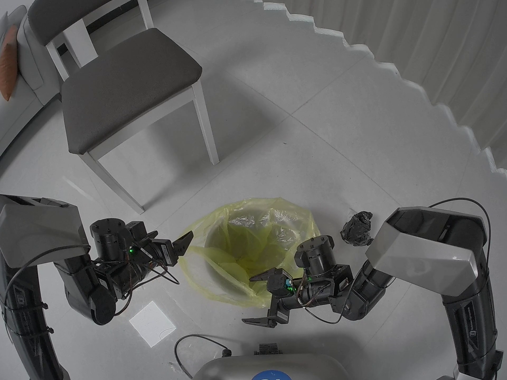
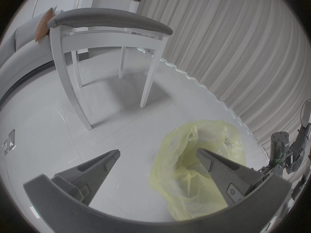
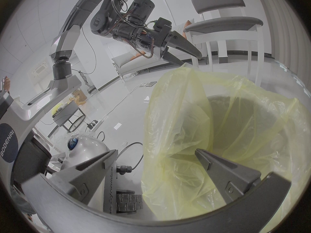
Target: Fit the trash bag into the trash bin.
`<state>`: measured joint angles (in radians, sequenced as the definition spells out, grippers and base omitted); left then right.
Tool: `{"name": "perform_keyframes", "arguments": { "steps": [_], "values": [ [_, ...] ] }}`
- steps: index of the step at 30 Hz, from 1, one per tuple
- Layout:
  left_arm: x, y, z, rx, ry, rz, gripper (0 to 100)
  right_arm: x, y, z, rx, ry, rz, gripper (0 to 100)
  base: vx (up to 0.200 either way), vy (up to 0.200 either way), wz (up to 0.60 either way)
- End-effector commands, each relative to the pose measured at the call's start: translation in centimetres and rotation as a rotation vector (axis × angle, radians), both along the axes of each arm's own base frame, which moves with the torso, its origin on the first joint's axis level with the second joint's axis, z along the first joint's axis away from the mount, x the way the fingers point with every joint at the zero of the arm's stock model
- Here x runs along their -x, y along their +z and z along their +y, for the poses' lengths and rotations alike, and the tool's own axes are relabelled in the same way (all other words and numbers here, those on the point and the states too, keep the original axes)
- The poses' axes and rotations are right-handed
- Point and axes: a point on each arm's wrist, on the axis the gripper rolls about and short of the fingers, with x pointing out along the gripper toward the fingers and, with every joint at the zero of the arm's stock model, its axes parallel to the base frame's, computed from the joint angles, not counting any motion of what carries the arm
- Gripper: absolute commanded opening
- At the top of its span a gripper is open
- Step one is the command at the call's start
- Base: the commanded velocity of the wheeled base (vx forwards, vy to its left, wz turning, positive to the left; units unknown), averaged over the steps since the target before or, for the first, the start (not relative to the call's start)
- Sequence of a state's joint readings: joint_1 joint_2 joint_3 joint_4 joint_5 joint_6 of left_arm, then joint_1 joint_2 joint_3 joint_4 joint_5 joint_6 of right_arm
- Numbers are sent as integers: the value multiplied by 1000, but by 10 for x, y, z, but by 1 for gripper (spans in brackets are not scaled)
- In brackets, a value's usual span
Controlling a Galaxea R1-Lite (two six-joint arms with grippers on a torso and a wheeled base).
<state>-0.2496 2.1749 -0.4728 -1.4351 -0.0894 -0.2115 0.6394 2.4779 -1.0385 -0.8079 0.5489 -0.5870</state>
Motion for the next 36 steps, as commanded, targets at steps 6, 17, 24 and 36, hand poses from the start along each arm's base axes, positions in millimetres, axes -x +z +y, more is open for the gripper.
{"name": "perform_keyframes", "arguments": {
  "steps": [6,17,24,36],
  "values": [
    [0,0,-2,0,-5,-2,100,1,0,1,-1,4,-1,0,0,0,0],
    [1,0,-2,3,-5,-12,100,28,-2,5,30,57,43,0,0,0,0],
    [1,0,-2,4,-5,-13,100,34,-5,5,42,67,54,0,0,0,0],
    [-3,-3,-3,-1,-6,-14,100,29,12,6,1,53,3,100,0,0,0]
  ]
}}
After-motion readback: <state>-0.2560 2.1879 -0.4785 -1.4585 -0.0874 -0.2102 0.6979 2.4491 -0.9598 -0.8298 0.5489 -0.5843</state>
